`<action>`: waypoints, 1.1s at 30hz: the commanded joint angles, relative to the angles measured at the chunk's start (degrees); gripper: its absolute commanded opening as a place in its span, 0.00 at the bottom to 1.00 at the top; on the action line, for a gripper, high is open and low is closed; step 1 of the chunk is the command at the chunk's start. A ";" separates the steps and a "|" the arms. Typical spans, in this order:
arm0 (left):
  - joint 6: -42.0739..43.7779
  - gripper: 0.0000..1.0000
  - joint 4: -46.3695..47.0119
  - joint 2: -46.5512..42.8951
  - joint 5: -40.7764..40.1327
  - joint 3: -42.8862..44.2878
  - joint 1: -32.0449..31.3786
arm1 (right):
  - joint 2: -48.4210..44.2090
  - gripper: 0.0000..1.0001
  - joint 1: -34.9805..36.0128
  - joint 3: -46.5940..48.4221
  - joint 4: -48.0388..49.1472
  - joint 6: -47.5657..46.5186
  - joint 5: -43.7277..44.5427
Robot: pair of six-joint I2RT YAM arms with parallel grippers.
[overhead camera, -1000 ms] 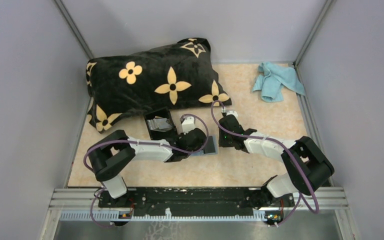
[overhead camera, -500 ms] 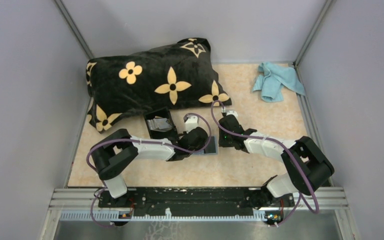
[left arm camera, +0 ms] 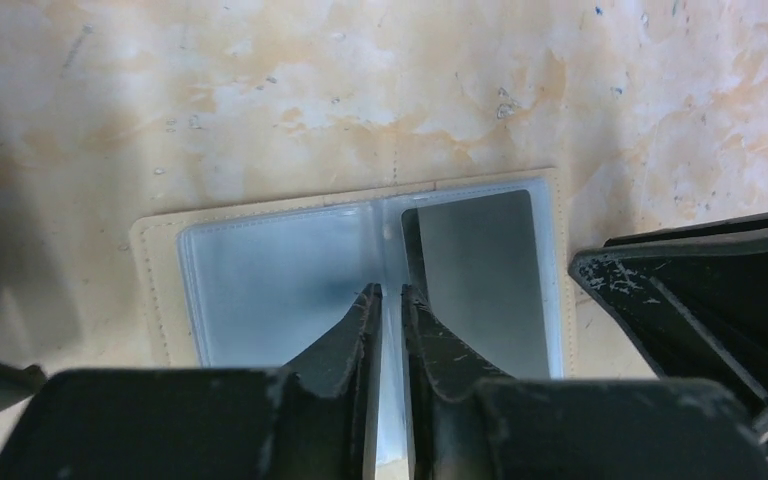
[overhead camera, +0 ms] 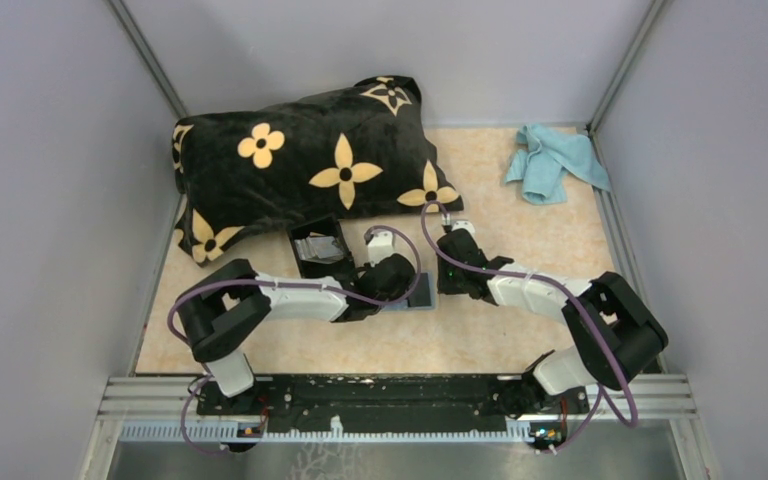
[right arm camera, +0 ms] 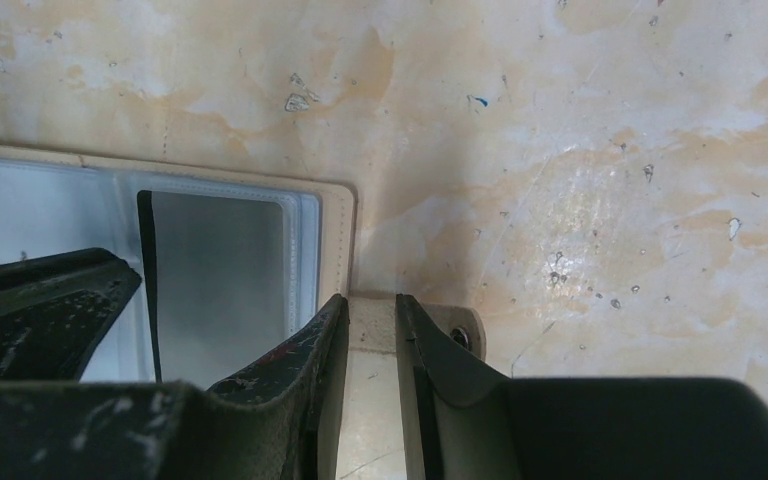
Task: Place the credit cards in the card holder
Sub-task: Insert the credit card into the card holder, then pick up the credit card from the storage box.
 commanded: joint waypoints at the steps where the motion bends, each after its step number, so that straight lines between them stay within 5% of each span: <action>1: -1.79 0.23 -4.17 -5.07 -5.05 1.45 -0.44 | -0.32 0.25 0.23 2.55 -1.43 -1.30 -1.85; 5: -0.85 0.43 -6.22 -9.81 -9.97 1.32 -0.44 | -0.67 0.28 0.31 5.83 -3.15 -3.13 -2.20; 11: -2.68 0.58 -10.49 -19.17 -17.26 -1.63 -0.44 | -0.04 0.32 2.23 13.21 -6.06 -6.05 -1.40; 23: -30.60 0.62 -31.64 -39.96 -27.70 -15.12 -0.53 | 15.27 0.42 12.42 40.77 -15.36 -11.20 1.00; 33: -46.82 0.73 -42.89 -44.86 -30.01 -19.54 -0.44 | 31.12 0.43 16.69 61.27 -20.34 -12.55 -2.41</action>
